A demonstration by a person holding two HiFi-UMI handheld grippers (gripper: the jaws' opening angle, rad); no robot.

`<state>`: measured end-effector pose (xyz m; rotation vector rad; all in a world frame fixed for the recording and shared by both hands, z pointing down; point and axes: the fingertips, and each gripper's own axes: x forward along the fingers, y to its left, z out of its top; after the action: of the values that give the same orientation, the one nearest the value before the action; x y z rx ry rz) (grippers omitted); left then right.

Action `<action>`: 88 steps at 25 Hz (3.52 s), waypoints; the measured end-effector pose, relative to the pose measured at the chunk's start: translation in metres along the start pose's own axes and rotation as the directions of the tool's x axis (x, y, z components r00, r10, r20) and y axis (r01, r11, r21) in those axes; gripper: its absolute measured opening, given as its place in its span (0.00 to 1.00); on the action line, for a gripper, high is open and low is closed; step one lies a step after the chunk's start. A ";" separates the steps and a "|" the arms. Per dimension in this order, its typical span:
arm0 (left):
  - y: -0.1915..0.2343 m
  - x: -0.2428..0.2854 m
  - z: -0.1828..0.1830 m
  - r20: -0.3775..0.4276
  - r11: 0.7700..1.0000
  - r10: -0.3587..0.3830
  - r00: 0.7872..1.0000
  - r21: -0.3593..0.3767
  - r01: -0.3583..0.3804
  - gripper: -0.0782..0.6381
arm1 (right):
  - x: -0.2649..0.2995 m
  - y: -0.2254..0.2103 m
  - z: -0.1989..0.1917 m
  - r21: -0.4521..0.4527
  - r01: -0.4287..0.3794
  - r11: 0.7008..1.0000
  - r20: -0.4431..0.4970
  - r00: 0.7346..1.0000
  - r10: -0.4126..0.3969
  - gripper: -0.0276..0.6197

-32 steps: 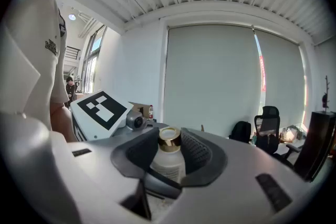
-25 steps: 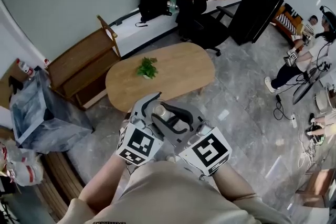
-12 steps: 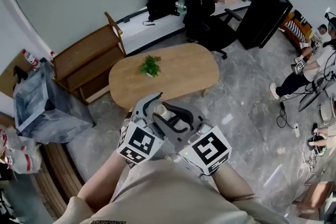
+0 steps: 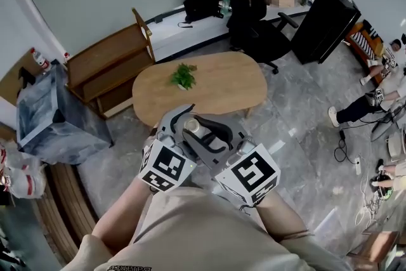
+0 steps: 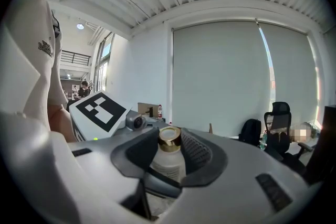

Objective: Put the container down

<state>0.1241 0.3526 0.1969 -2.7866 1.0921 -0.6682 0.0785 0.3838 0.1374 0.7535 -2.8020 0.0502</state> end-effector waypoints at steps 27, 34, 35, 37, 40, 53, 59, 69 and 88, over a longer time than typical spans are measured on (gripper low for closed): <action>0.252 0.095 -0.066 -0.026 0.998 -0.042 0.999 -0.045 0.040 0.58 | 0.238 -0.151 0.014 0.041 -0.018 0.999 -0.083 0.996 0.021 0.22; 0.329 0.119 -0.075 -0.021 0.998 -0.057 0.998 -0.011 0.057 0.58 | 0.304 -0.196 0.028 0.040 0.016 0.999 -0.101 0.995 -0.012 0.22; 0.338 0.122 -0.075 -0.018 0.998 -0.058 0.998 -0.007 0.058 0.58 | 0.312 -0.201 0.030 0.039 0.021 0.999 -0.102 0.995 -0.017 0.22; 0.354 0.125 -0.076 -0.012 0.998 -0.062 0.998 -0.005 0.062 0.58 | 0.326 -0.210 0.036 0.037 0.029 0.999 -0.104 0.994 -0.025 0.22; 0.372 0.131 -0.077 -0.006 0.998 -0.067 0.998 -0.001 0.067 0.58 | 0.341 -0.221 0.040 0.036 0.041 0.999 -0.106 0.994 -0.037 0.22; 0.401 0.159 -0.094 -0.010 0.998 -0.063 0.998 -0.020 0.063 0.58 | 0.371 -0.251 0.025 0.080 0.025 0.997 -0.133 0.991 -0.014 0.22; 0.409 0.177 -0.094 -0.004 0.994 -0.055 0.998 -0.099 0.055 0.58 | 0.377 -0.270 0.022 0.113 0.006 0.994 -0.121 0.993 0.008 0.23; 0.424 0.217 -0.102 -0.036 0.997 -0.026 0.999 -0.080 0.023 0.58 | 0.378 -0.308 0.021 0.110 -0.046 0.993 -0.040 0.998 0.051 0.23; 0.505 0.330 -0.216 -0.049 0.987 0.047 0.998 -0.153 -0.054 0.58 | 0.427 -0.455 -0.129 0.235 0.092 0.968 -0.139 0.988 -0.060 0.16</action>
<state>-0.0707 -0.2228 0.4009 -2.8735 1.2702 -0.6712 -0.0241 -0.2073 0.3514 0.8764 -2.6683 0.4182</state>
